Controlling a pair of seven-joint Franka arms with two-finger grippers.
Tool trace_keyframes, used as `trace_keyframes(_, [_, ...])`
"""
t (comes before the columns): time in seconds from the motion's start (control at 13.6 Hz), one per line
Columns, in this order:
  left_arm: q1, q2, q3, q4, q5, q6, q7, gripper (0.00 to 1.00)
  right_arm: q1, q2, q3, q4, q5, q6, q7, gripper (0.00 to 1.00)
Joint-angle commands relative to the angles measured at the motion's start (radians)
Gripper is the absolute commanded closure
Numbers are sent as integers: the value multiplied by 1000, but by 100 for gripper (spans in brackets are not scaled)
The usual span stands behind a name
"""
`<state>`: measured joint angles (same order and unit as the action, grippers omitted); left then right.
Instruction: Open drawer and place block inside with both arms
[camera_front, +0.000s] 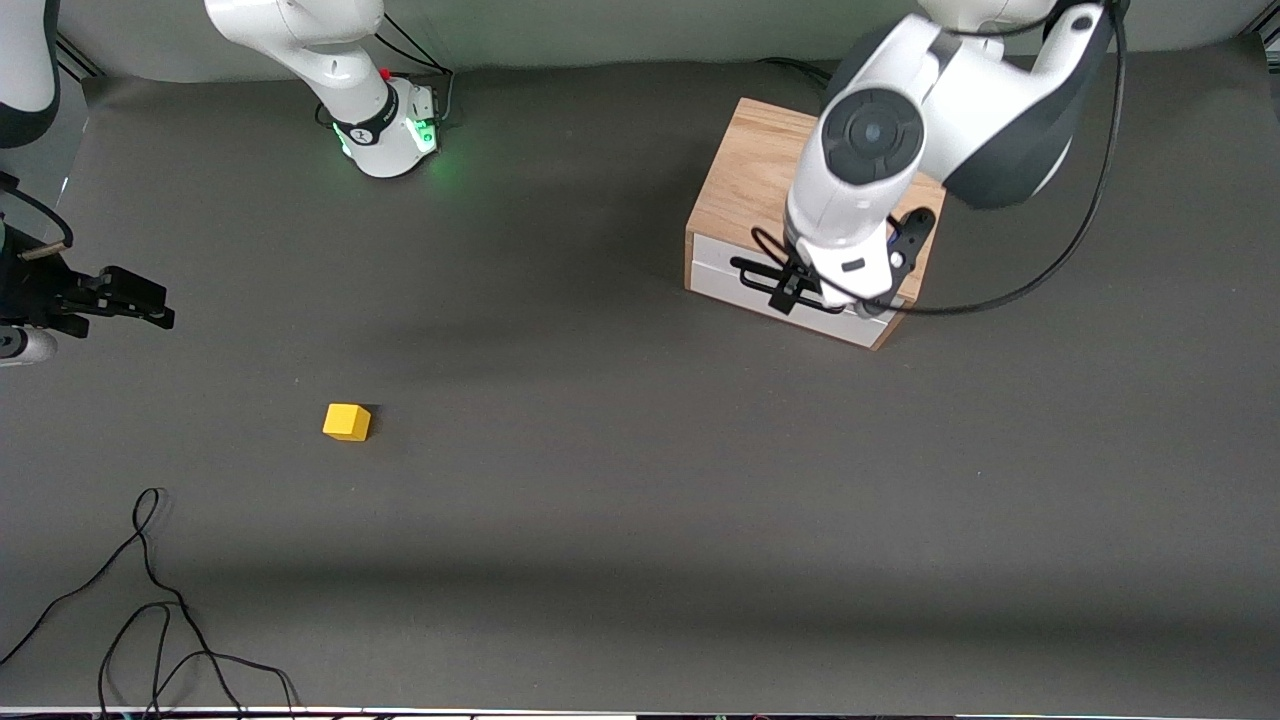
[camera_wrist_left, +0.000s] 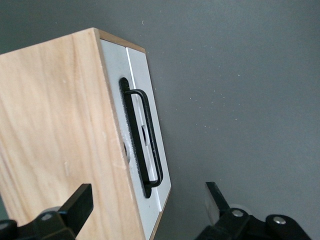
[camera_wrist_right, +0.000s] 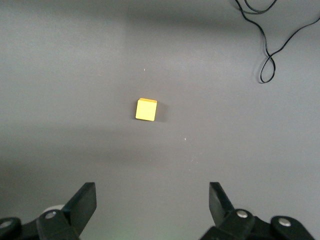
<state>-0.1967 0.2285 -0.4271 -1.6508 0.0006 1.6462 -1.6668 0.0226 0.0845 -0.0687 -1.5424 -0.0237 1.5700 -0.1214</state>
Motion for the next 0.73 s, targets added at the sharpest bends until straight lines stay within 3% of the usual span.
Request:
trace_keyframes(0.0, [2,-14,1,-105,19,108,-24,0,3,35,-8,16,19,-2,-17,0])
trace_keyframes(0.22, [0,6,2,-176,41,202,-30,0,8,78,-7,4,22,4,-12,0])
trace_keyframes(0.44, [0,66,2,-176,90,233,-86,0,30,132,-7,-24,34,44,-4,0])
trace_keyframes(0.66, [-1,100,2,-178,102,254,-135,0,31,143,-7,-144,38,177,0,0])
